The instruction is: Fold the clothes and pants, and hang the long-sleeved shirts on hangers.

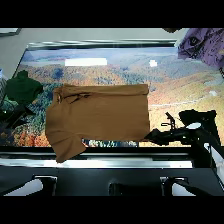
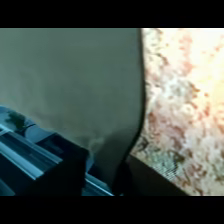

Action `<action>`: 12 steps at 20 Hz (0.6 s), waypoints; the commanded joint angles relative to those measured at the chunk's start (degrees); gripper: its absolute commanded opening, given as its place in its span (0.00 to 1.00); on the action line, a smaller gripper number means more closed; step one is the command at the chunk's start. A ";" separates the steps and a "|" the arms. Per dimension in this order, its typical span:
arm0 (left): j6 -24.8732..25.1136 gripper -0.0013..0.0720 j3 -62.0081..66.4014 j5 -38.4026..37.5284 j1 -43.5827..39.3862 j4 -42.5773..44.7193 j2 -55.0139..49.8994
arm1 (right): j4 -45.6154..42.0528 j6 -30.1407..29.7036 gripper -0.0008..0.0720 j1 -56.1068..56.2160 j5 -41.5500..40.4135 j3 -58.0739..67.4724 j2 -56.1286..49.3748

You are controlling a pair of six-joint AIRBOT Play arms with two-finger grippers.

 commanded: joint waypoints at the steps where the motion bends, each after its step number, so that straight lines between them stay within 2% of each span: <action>1: 0.96 0.98 -0.79 0.61 0.83 0.15 0.04 | 1.84 0.28 0.26 0.81 0.13 0.04 0.04; 2: 2.38 0.98 -1.81 0.79 1.57 0.13 0.04 | 1.84 0.26 0.10 0.81 -0.15 0.07 0.04; 3: 4.44 0.98 -3.48 1.18 2.56 -0.50 0.11 | 1.81 0.26 0.06 0.81 -0.50 0.07 0.07; 8: 14.97 0.98 -13.77 4.17 9.97 -10.12 0.09 | 1.84 0.35 0.06 0.81 -0.31 0.07 0.07; 12: 20.41 0.98 -20.04 4.33 11.34 -11.13 -0.59 | 1.81 2.08 0.06 0.81 -1.09 0.07 0.07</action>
